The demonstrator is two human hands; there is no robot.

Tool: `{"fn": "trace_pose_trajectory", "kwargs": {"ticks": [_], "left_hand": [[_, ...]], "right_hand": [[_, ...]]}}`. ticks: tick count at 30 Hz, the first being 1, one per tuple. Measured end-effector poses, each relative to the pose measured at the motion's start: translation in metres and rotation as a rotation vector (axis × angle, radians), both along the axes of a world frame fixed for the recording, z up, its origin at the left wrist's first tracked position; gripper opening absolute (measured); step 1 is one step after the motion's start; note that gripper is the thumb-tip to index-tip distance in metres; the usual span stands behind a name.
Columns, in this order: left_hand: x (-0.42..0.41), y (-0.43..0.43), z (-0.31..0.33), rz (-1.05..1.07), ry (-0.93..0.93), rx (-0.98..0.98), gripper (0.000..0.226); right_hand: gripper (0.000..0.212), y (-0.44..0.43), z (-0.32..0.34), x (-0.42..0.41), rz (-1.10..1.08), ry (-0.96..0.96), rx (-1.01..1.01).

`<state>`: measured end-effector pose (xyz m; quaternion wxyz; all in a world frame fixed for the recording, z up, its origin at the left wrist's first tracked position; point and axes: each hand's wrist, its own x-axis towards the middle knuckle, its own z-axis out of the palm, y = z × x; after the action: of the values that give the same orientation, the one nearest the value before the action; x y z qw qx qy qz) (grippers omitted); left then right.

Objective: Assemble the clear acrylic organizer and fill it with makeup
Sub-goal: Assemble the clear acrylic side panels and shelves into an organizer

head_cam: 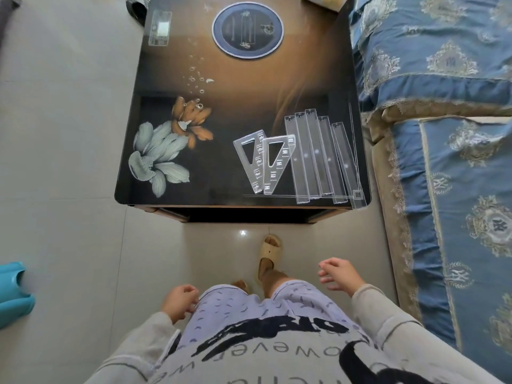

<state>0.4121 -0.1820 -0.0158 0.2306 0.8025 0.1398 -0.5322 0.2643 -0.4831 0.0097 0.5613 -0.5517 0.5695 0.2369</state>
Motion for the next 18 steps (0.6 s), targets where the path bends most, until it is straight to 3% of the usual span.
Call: {"fn": "trace_pose_trajectory", "kwargs": {"ticks": [7,18], "left_hand": [[0.032,-0.05,0.001,-0.002,-0.096,-0.051,0.027],[0.071,-0.11,-0.009,-0.17,-0.038,-0.076,0.031]], "right_hand": [[0.009,-0.035,-0.009,0.037,0.141,0.016,0.031],[0.02,-0.052,-0.027,0.059,0.039,0.055,0.045]]}}
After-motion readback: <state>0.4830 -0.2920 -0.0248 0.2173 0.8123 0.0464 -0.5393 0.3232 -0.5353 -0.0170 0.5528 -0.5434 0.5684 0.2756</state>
